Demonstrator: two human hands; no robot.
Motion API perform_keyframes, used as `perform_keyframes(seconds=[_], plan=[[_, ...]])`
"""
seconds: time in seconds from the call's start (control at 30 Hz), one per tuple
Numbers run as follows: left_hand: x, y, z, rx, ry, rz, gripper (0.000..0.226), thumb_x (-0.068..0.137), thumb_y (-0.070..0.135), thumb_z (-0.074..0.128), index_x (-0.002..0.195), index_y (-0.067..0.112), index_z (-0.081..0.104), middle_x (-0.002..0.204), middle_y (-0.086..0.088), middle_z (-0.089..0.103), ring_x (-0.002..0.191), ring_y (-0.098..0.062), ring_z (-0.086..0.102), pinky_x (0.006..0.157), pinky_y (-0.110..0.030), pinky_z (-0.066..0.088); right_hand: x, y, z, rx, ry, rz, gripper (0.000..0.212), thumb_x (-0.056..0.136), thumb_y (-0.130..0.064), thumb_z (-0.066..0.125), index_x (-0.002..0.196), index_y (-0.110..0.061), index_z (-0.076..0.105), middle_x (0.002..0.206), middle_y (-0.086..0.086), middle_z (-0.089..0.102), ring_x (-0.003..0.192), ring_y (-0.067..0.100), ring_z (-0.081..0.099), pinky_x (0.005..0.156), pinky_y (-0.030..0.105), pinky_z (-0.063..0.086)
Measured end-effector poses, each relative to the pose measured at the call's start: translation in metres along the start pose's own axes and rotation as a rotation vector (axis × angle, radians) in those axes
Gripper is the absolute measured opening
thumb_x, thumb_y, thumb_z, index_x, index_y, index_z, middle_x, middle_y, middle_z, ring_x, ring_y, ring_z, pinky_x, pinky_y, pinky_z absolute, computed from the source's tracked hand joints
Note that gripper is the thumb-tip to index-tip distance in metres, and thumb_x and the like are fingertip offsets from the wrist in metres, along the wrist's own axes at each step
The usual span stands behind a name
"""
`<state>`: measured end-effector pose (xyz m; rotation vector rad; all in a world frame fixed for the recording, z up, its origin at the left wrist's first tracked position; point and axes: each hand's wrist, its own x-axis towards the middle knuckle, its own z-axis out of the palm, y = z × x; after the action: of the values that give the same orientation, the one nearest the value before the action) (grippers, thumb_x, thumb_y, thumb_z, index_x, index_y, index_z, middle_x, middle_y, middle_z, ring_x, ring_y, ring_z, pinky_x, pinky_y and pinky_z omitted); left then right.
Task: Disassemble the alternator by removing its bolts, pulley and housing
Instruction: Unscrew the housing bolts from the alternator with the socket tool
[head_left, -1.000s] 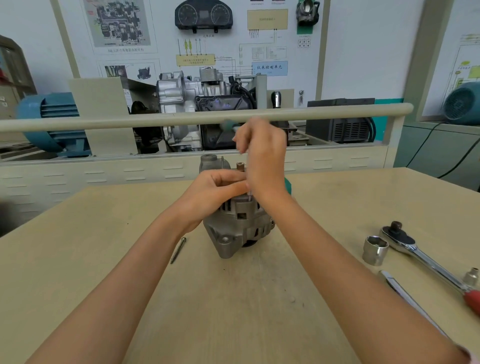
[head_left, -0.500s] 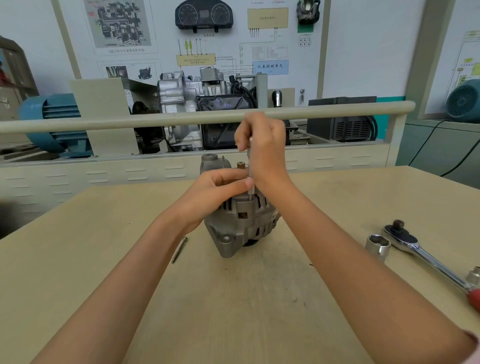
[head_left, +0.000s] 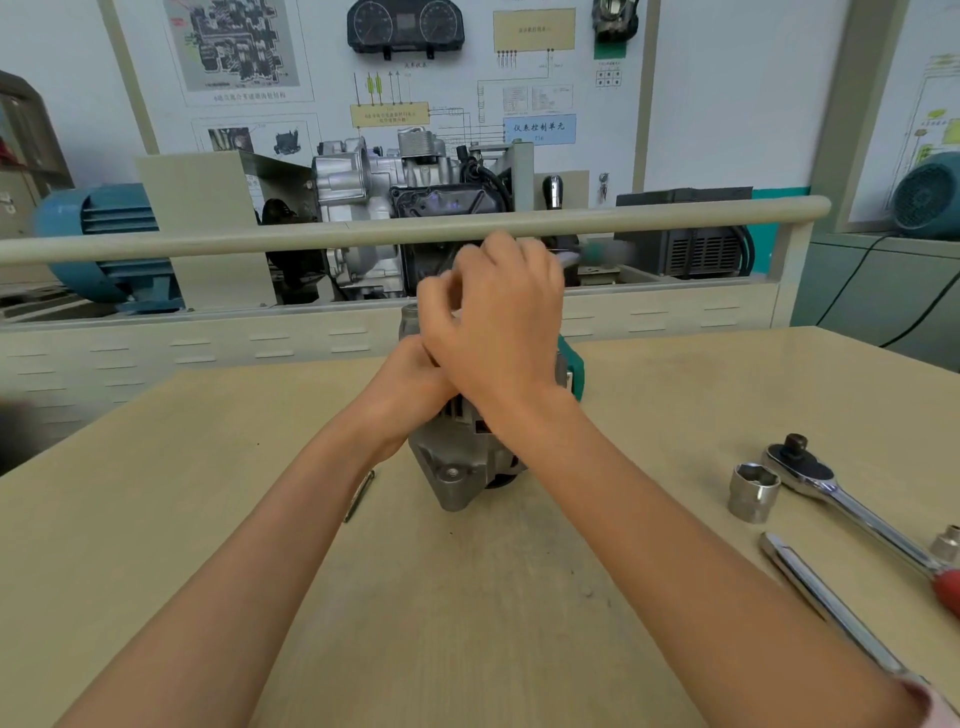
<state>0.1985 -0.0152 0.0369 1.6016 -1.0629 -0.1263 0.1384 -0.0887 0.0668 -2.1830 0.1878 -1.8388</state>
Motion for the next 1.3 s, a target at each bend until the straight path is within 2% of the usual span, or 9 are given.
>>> perform_keyframes(seconds=[0.17,0.3,0.43,0.57,0.67,0.87,1.07,1.17,1.3], plan=[[0.000,0.000,-0.001,0.027,-0.002,0.027,0.030,0.087,-0.005,0.051,0.075,0.021,0.061,0.064,0.013,0.064,0.063,0.005,0.056,0.061,-0.017,0.046,0.001,-0.008,-0.001,-0.028,-0.056,0.010,0.029,0.079,-0.023,0.044,0.066,-0.005,0.062,0.067,0.004,0.055,0.076,0.024,0.046,0.084,0.033,0.032],[-0.003,0.003,0.000,-0.070,-0.090,0.011,0.035,0.090,0.002,0.058,0.069,0.027,0.073,0.070,0.013,0.072,0.068,0.004,0.066,0.062,-0.010,0.048,0.013,-0.004,-0.007,0.466,-0.099,0.149,0.036,0.076,-0.018,0.039,0.043,-0.006,0.042,0.042,0.004,0.040,0.052,0.021,0.038,0.072,0.027,0.034],[-0.003,0.004,-0.002,-0.090,-0.152,0.000,0.020,0.082,0.029,0.064,0.101,0.028,0.071,0.099,0.010,0.075,0.094,-0.004,0.069,0.074,-0.010,0.049,0.030,0.008,-0.012,1.213,-0.183,0.560,0.052,0.091,-0.018,0.030,0.040,-0.013,0.038,0.035,0.000,0.035,0.041,0.015,0.036,0.054,0.021,0.040],[-0.003,0.005,-0.001,-0.109,-0.151,-0.015,0.025,0.078,0.032,0.064,0.098,0.021,0.073,0.099,0.005,0.075,0.094,-0.006,0.069,0.075,-0.012,0.050,0.037,0.014,-0.012,1.484,-0.266,0.736,0.062,0.094,-0.019,0.025,0.033,-0.016,0.035,0.033,0.000,0.031,0.042,0.019,0.037,0.059,0.025,0.047],[-0.002,0.005,0.000,-0.101,-0.116,-0.011,0.016,0.075,0.028,0.068,0.089,0.025,0.074,0.090,0.008,0.076,0.086,-0.003,0.070,0.071,-0.011,0.050,0.030,0.003,-0.011,1.217,-0.126,0.664,0.055,0.093,-0.013,0.031,0.038,-0.016,0.036,0.035,-0.005,0.033,0.042,0.014,0.036,0.060,0.031,0.043],[0.001,0.001,-0.003,0.029,0.011,-0.013,0.027,0.084,-0.011,0.052,0.073,0.012,0.062,0.068,-0.001,0.062,0.070,-0.013,0.054,0.066,-0.030,0.044,-0.001,-0.015,0.000,-0.180,-0.013,0.061,0.028,0.081,-0.025,0.043,0.072,-0.007,0.063,0.071,0.005,0.059,0.075,0.022,0.047,0.080,0.033,0.031],[-0.001,0.002,0.000,-0.008,-0.004,-0.009,0.029,0.087,-0.009,0.051,0.075,0.014,0.065,0.060,0.011,0.067,0.058,0.003,0.060,0.055,-0.013,0.048,-0.003,-0.012,-0.008,0.193,0.010,0.145,0.016,0.078,-0.014,0.050,0.085,-0.002,0.059,0.087,0.008,0.057,0.088,0.023,0.048,0.088,0.033,0.033],[-0.001,0.001,0.000,-0.006,0.002,-0.025,0.030,0.090,-0.009,0.050,0.078,0.014,0.066,0.066,0.004,0.067,0.061,-0.005,0.060,0.056,-0.017,0.048,-0.019,-0.017,-0.005,0.015,0.031,0.351,0.048,0.085,-0.021,0.053,0.128,-0.003,0.045,0.136,0.013,0.038,0.129,0.025,0.031,0.111,0.041,0.017],[-0.004,0.005,0.002,-0.014,0.015,-0.015,0.037,0.088,-0.012,0.049,0.069,0.016,0.064,0.058,0.006,0.065,0.053,-0.002,0.057,0.050,-0.012,0.045,-0.011,-0.028,-0.007,0.150,0.082,0.599,0.071,0.094,-0.025,0.047,0.148,-0.001,0.008,0.154,0.010,0.008,0.141,0.020,0.010,0.115,0.034,0.003]])
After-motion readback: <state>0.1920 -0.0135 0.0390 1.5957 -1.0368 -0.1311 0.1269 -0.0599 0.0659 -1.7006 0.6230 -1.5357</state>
